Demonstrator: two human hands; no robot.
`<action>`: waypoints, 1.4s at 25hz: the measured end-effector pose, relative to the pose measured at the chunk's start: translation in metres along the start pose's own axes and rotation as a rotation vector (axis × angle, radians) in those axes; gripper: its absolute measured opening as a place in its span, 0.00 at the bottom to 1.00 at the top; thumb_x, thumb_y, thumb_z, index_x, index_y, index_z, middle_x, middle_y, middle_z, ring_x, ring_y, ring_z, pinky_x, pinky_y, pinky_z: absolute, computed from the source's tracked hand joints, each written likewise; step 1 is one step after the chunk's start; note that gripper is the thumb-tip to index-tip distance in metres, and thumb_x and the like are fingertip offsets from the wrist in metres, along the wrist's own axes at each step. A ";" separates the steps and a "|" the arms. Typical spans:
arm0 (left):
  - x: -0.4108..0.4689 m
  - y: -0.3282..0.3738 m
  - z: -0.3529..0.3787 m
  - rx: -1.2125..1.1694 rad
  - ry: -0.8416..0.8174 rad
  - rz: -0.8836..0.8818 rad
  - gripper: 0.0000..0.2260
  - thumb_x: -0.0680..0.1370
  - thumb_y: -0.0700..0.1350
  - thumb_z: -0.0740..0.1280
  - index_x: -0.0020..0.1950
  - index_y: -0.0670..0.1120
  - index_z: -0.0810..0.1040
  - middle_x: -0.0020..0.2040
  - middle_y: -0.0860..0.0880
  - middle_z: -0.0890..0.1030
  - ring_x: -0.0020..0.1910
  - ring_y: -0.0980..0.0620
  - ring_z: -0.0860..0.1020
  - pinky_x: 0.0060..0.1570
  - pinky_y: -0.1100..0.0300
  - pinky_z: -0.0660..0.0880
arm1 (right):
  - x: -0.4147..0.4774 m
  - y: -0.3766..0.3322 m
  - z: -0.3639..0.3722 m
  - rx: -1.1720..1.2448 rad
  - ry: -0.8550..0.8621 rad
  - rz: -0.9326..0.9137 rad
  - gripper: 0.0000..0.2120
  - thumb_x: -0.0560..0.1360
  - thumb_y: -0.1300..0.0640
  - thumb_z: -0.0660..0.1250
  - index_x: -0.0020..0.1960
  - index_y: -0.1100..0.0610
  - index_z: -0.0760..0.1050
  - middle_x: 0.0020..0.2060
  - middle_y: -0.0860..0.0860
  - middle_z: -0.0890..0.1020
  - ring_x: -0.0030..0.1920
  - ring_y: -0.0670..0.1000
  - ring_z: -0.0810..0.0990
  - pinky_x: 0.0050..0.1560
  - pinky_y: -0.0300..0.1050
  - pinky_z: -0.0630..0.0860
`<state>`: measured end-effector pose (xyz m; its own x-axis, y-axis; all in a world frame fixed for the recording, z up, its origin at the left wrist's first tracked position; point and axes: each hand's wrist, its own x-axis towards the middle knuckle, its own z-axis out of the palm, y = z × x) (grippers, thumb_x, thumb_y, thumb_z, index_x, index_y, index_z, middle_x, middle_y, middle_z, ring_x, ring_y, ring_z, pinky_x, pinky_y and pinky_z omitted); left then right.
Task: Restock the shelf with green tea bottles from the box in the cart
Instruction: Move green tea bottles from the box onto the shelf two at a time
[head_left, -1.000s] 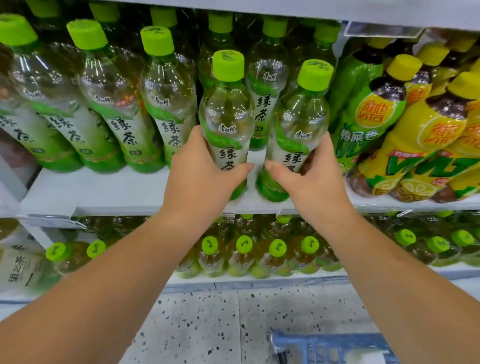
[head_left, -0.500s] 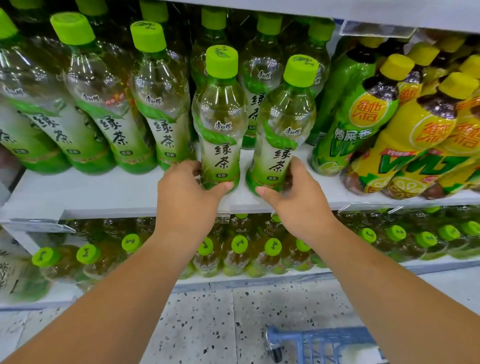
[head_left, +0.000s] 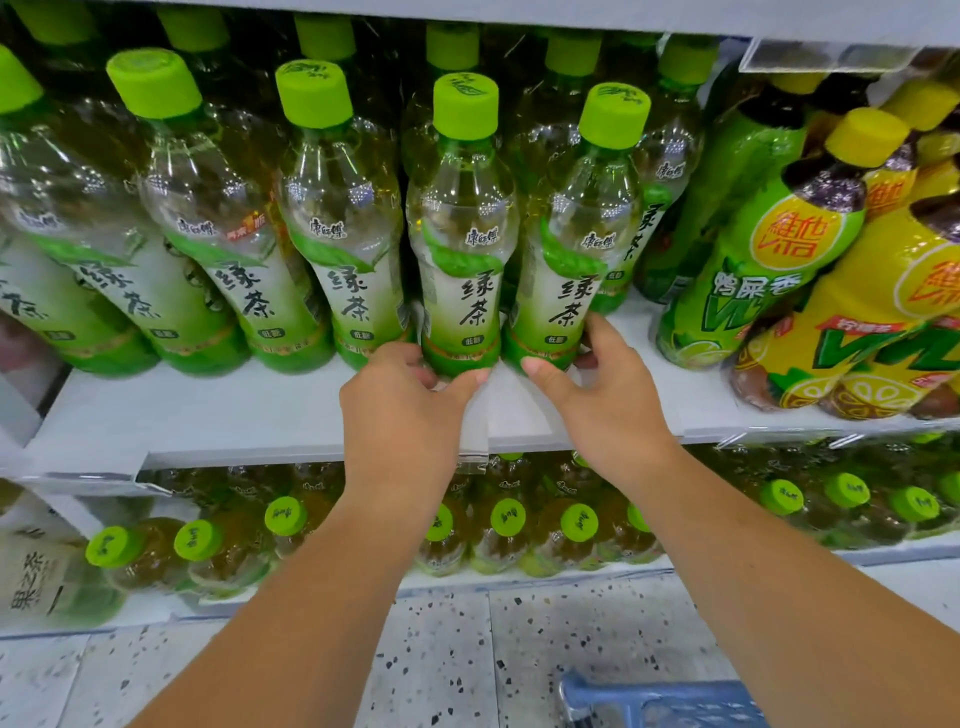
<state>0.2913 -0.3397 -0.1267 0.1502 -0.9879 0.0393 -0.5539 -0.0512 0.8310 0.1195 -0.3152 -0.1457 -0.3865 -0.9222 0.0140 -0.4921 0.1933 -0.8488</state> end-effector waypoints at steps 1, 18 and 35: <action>0.000 -0.003 0.000 -0.021 0.007 -0.015 0.17 0.70 0.57 0.79 0.47 0.48 0.79 0.37 0.57 0.80 0.36 0.66 0.75 0.35 0.80 0.66 | 0.000 0.001 0.001 -0.014 0.003 -0.005 0.28 0.73 0.41 0.73 0.70 0.44 0.71 0.56 0.48 0.80 0.58 0.51 0.77 0.62 0.54 0.75; 0.004 -0.010 0.001 -0.131 0.007 -0.043 0.13 0.73 0.52 0.77 0.52 0.45 0.84 0.41 0.54 0.85 0.40 0.54 0.84 0.48 0.52 0.81 | -0.004 -0.003 0.012 -0.175 0.174 0.023 0.37 0.64 0.24 0.66 0.67 0.41 0.71 0.53 0.44 0.82 0.54 0.47 0.79 0.54 0.53 0.79; -0.001 0.008 -0.053 0.020 -0.560 -0.075 0.24 0.81 0.56 0.63 0.76 0.50 0.68 0.66 0.52 0.76 0.59 0.53 0.75 0.55 0.60 0.67 | -0.038 -0.036 -0.014 0.231 0.028 0.329 0.20 0.77 0.49 0.71 0.69 0.45 0.75 0.64 0.44 0.79 0.66 0.47 0.75 0.67 0.45 0.70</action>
<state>0.3303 -0.3314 -0.0908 -0.2648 -0.9082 -0.3243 -0.5745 -0.1215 0.8094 0.1410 -0.2828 -0.1087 -0.5168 -0.8134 -0.2669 -0.1512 0.3936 -0.9068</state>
